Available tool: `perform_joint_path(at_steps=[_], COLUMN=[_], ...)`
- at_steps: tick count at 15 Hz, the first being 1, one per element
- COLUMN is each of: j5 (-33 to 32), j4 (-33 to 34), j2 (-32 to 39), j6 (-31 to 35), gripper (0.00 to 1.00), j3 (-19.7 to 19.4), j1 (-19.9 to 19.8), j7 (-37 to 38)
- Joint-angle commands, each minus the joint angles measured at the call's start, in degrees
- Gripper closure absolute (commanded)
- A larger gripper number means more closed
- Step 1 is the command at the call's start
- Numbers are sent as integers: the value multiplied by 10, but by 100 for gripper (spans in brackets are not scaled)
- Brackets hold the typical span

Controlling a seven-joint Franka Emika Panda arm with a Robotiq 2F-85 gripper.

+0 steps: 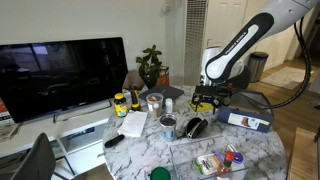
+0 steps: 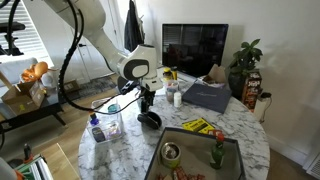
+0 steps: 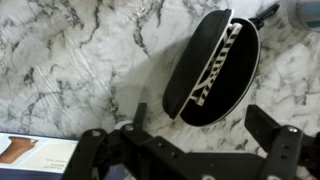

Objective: Put the black pouch on the plastic cup

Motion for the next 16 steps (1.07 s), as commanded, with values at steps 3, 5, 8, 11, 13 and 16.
perform_joint_path(at_steps=[3, 5, 8, 11, 13, 16], j5=[8, 22, 36, 44, 43, 41], j4=[53, 74, 101, 118, 118, 112], j2=[75, 102, 137, 153, 150, 138], j6=[-32, -52, -66, -69, -65, -57], gripper=[0, 7, 42, 65, 81, 99], j3=[-26, -18, -12, -13, -17, -18], j1=[31, 27, 24, 26, 29, 30], j7=[79, 73, 64, 65, 67, 65])
